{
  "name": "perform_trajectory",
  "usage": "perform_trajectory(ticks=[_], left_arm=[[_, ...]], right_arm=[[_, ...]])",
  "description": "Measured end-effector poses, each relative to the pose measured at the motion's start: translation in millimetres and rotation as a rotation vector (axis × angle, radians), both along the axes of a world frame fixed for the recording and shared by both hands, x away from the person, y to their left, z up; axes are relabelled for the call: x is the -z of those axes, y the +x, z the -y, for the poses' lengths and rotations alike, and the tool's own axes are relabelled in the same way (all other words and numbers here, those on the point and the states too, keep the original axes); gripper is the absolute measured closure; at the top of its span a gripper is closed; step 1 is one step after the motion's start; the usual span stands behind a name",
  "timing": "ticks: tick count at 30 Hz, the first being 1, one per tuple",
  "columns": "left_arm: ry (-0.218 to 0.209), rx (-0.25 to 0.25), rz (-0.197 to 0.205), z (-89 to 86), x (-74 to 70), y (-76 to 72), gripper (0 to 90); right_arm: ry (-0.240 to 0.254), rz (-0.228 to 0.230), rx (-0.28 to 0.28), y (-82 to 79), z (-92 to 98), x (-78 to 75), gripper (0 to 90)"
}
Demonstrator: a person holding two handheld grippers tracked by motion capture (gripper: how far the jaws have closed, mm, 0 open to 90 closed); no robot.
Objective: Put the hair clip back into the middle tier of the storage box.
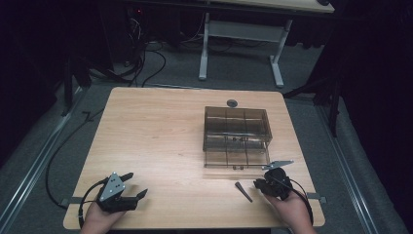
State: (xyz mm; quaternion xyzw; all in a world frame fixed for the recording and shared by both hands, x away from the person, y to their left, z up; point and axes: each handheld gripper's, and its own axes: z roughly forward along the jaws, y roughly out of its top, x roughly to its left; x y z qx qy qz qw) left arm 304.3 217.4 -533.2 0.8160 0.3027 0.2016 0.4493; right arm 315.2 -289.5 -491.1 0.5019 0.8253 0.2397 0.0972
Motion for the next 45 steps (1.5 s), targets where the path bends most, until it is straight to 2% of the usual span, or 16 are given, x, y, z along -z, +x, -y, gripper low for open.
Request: perform_trajectory(ticks=[7,8,9,12,17,18,27,30,45], left_arm=[[0.003,0.003,-0.001,0.3,0.0,0.1,22.1],[0.005,0.004,0.003,0.6,0.1,-0.1,22.1],[0.005,0.004,0.003,0.6,0.1,-0.1,22.1],[0.007,0.005,0.0,0.7,0.1,0.0,22.1],[0.007,0.001,0.002,0.7,0.1,-0.2,22.0],[0.006,0.0,0.005,0.8,0.2,-0.3,22.0],[0.004,0.001,0.007,0.6,0.2,-0.4,22.0],[0.008,0.003,0.006,0.7,0.1,-0.6,22.1],[0.004,0.003,0.006,0.6,0.2,-0.3,22.0]], right_arm=[[-0.032,-0.063,-0.027,3.8,-2.9,-3.4,78.2],[-0.034,-0.085,-0.031,4.7,-3.2,-4.2,78.1],[-0.034,-0.085,-0.031,4.7,-3.2,-4.2,78.1],[-0.071,-0.113,-0.054,5.8,-5.7,-5.7,77.2],[-0.102,-0.143,-0.071,7.0,-7.7,-7.1,75.8],[-0.122,-0.145,-0.083,7.1,-8.5,-7.4,75.6],[-0.161,-0.183,-0.115,7.5,-11.2,-7.1,75.4],[-0.19,-0.199,-0.13,8.2,-13.5,-7.6,75.4],[-0.237,-0.252,-0.206,12.8,-34.8,-16.1,75.1]])
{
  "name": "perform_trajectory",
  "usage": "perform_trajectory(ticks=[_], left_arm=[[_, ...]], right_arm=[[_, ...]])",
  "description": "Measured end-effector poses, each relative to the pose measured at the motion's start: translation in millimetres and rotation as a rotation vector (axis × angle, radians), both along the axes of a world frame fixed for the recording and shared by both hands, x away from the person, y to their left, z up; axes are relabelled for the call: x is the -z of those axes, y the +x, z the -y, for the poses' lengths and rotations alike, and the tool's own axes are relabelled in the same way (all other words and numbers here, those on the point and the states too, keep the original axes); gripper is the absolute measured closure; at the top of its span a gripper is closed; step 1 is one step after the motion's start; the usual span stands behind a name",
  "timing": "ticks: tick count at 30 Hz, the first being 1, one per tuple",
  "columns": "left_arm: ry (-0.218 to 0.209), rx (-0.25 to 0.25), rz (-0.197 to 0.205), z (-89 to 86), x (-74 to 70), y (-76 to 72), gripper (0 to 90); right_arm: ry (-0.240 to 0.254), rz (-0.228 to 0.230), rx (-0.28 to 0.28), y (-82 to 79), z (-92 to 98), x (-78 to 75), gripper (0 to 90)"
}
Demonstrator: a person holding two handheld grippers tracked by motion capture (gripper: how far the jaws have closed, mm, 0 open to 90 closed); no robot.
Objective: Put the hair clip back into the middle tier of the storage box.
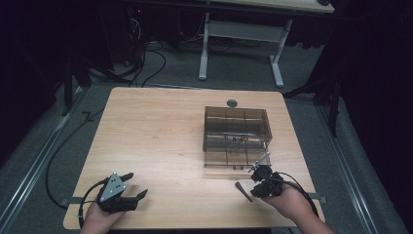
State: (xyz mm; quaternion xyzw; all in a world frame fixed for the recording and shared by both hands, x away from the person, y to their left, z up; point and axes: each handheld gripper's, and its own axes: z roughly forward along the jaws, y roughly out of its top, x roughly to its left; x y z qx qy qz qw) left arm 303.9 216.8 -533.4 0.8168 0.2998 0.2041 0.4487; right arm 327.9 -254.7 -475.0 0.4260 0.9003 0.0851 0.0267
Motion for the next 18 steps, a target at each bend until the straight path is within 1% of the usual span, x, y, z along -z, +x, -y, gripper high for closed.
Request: perform_trajectory(ticks=[2,3,4,5,6,8,9,11,13,16,18], left_arm=[[0.0,0.001,0.001,0.0,0.0,-0.1,22.0],[0.0,0.002,0.0,-0.1,-0.1,-0.1,22.1],[0.0,0.002,0.001,-0.2,-0.1,-0.2,22.1],[0.0,0.004,-0.001,-0.3,-0.2,-0.3,22.0],[0.0,0.004,0.0,-0.3,-0.2,-0.3,22.1],[-0.002,0.005,0.0,-0.5,-0.3,-0.4,22.0],[-0.003,0.005,0.001,-0.5,-0.2,-0.4,22.0],[-0.002,0.005,0.0,-0.6,-0.3,-0.4,22.0],[-0.003,0.004,-0.003,-0.6,-0.2,-0.1,21.9],[-0.003,0.006,-0.003,-0.7,-0.3,-0.1,21.9],[-0.003,0.007,-0.003,-0.7,-0.3,-0.2,21.9]], right_arm=[[-0.007,-0.01,-0.012,1.2,-4.0,0.2,74.9],[-0.01,0.001,-0.048,3.6,-4.0,0.9,74.7],[-0.019,-0.045,0.043,-1.2,-10.6,-1.1,74.5],[-0.016,-0.025,-0.023,2.6,-9.9,0.1,74.4],[-0.019,-0.03,-0.03,3.2,-11.6,-0.1,74.3],[-0.02,-0.029,-0.038,4.7,-14.3,0.2,74.0],[-0.02,-0.04,-0.03,6.0,-18.4,0.4,73.4],[-0.022,-0.043,-0.038,7.3,-20.2,0.8,73.0],[-0.026,-0.047,-0.034,10.4,-25.1,2.3,71.6],[-0.027,-0.06,-0.026,13.3,-29.1,4.3,71.3],[-0.027,-0.058,-0.031,14.7,-29.9,5.7,71.2]])
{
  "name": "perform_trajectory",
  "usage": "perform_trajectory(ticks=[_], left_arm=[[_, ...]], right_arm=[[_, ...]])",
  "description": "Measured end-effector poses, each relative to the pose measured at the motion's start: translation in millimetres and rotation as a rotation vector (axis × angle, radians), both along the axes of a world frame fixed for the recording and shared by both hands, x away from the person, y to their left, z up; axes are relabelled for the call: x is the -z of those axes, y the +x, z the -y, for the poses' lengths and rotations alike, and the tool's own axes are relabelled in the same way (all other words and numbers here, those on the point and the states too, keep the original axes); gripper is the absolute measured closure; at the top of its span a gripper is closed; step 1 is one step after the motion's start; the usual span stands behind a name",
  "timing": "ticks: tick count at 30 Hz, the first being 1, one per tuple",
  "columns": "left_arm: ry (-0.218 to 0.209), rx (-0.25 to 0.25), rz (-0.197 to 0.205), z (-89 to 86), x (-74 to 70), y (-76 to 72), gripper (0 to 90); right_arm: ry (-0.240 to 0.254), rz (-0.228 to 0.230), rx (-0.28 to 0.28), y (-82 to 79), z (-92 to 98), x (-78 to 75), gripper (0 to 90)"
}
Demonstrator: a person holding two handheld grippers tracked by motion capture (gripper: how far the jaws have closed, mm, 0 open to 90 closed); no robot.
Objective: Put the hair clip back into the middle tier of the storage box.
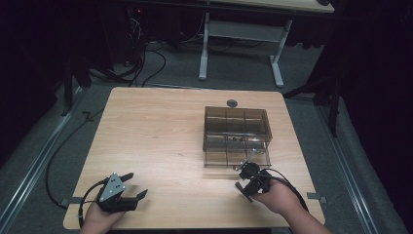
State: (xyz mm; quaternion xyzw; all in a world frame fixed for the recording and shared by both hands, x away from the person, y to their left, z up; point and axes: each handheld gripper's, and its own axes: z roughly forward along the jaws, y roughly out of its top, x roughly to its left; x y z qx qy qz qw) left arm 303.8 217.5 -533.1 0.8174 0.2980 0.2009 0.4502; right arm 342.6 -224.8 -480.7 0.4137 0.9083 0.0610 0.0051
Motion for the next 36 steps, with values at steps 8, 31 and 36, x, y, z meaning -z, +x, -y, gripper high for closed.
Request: perform_trajectory(ticks=[8,31,36], left_arm=[[-0.002,0.0,-0.001,-0.1,0.0,0.1,21.9],[-0.001,0.004,-0.002,-0.1,0.0,-0.1,21.9],[0.0,0.005,-0.002,-0.1,0.0,0.0,21.8]], right_arm=[[-0.015,-0.013,-0.003,5.4,-7.0,5.0,72.2],[-0.024,-0.03,-0.011,11.2,-11.0,5.8,81.6],[-0.008,-0.03,-0.01,12.2,-9.2,1.8,81.7]])
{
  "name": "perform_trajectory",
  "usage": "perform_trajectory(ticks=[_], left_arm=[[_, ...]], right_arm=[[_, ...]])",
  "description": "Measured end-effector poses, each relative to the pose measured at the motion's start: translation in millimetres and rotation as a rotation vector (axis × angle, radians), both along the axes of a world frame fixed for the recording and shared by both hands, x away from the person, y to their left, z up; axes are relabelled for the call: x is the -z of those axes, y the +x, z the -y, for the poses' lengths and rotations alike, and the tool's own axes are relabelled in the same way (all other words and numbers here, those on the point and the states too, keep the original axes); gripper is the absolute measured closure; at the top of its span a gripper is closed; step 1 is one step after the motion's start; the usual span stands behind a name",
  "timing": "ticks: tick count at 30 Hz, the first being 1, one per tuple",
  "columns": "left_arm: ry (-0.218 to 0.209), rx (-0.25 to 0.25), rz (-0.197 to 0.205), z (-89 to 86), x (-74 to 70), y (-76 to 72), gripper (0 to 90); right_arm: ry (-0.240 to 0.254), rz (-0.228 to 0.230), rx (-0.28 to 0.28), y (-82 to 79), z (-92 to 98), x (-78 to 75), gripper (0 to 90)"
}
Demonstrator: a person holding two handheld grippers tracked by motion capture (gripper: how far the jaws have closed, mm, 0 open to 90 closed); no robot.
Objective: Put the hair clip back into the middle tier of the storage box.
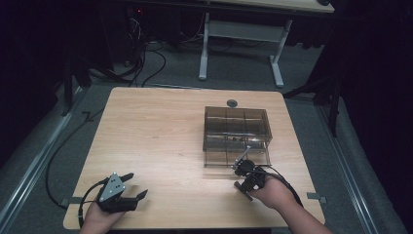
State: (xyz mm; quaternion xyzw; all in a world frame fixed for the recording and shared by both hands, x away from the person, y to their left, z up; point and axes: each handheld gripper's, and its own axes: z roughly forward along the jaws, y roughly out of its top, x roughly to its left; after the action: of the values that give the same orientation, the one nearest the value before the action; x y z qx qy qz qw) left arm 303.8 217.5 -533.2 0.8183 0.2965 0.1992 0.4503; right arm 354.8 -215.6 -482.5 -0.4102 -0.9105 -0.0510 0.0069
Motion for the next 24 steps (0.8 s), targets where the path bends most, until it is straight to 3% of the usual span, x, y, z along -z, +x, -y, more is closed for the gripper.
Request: perform_trajectory(ticks=[10,11,12,13,17,24], left_arm=[[0.0,0.0,0.0,0.0,0.0,0.0,21.9],[0.0,0.0,0.0,0.0,0.0,-0.1,21.8],[-0.001,-0.001,0.0,0.0,0.0,-0.2,21.8],[-0.001,-0.002,0.0,0.0,0.0,-0.2,21.8],[-0.003,-0.003,0.0,-0.1,0.0,-0.2,21.8],[-0.001,-0.002,-0.002,-0.4,-0.2,-0.2,21.8]], right_arm=[[0.002,0.008,0.006,2.6,4.4,-12.1,81.8],[0.007,0.029,-0.048,6.2,6.9,-12.4,81.8],[0.001,0.001,0.028,2.5,4.2,-16.0,81.8],[0.018,0.036,-0.055,7.8,8.1,-15.6,81.8],[0.002,0.016,0.005,6.0,6.3,-25.9,81.8],[0.008,0.022,0.0,9.0,9.0,-36.6,81.8]])
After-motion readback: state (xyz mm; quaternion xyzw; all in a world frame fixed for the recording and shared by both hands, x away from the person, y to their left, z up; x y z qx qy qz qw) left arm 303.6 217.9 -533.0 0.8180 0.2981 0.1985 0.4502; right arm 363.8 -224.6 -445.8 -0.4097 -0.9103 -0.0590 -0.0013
